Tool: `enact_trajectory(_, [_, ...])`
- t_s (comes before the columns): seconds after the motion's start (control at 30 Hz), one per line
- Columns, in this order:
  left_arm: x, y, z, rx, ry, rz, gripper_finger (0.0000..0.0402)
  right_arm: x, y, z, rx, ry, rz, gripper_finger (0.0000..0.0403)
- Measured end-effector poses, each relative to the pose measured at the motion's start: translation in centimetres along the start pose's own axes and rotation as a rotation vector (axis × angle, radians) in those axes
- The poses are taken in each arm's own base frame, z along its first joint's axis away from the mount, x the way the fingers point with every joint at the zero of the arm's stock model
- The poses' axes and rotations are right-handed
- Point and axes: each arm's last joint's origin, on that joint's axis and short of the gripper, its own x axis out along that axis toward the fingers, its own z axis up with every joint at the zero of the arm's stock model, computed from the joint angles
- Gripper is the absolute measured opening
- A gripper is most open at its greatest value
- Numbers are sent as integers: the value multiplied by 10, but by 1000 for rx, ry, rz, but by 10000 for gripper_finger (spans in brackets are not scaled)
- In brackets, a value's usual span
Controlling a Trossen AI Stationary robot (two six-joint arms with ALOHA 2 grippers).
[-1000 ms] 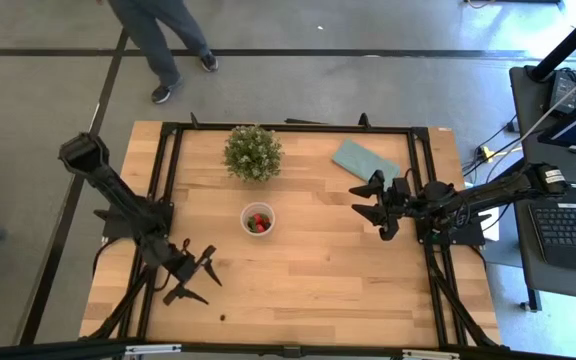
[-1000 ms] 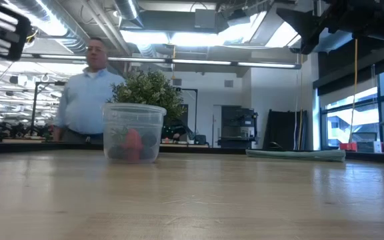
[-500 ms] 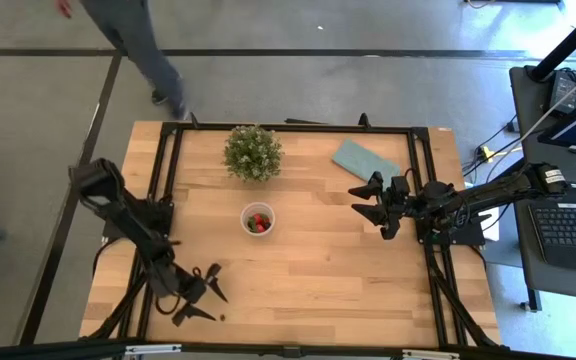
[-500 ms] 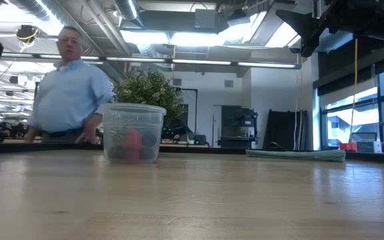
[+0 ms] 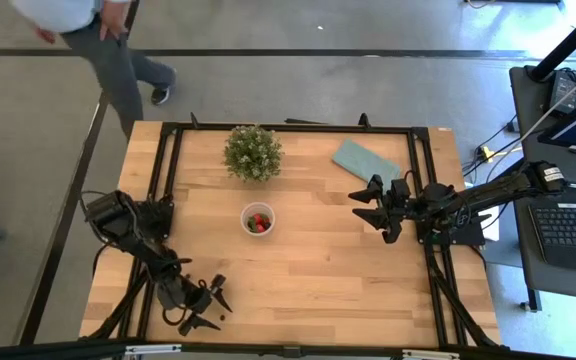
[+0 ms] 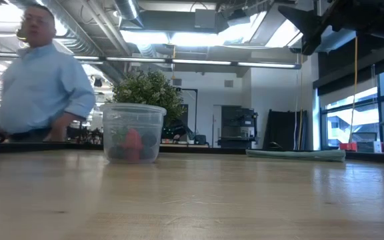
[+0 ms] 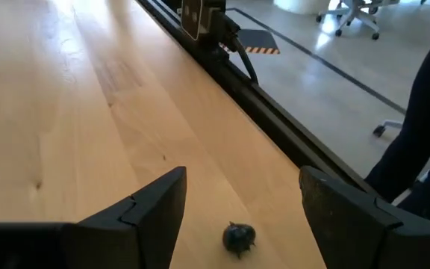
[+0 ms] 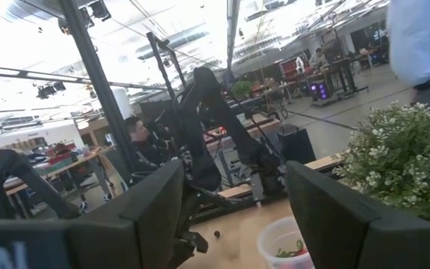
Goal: Pick and placing Produce into tupperware
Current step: Put the blueberry into the transparent container
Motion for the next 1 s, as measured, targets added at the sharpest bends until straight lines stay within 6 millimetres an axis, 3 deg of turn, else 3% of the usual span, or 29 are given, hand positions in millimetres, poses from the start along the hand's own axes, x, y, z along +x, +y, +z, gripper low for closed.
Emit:
enact_trajectory(0.53, [5,1,-23,-25,53,56,251,0,1,-1,-1,3,7,239])
enact_trajectory(1.0, [5,-2,-24,-55,49,51,251,0,1,-1,2,5,5,239])
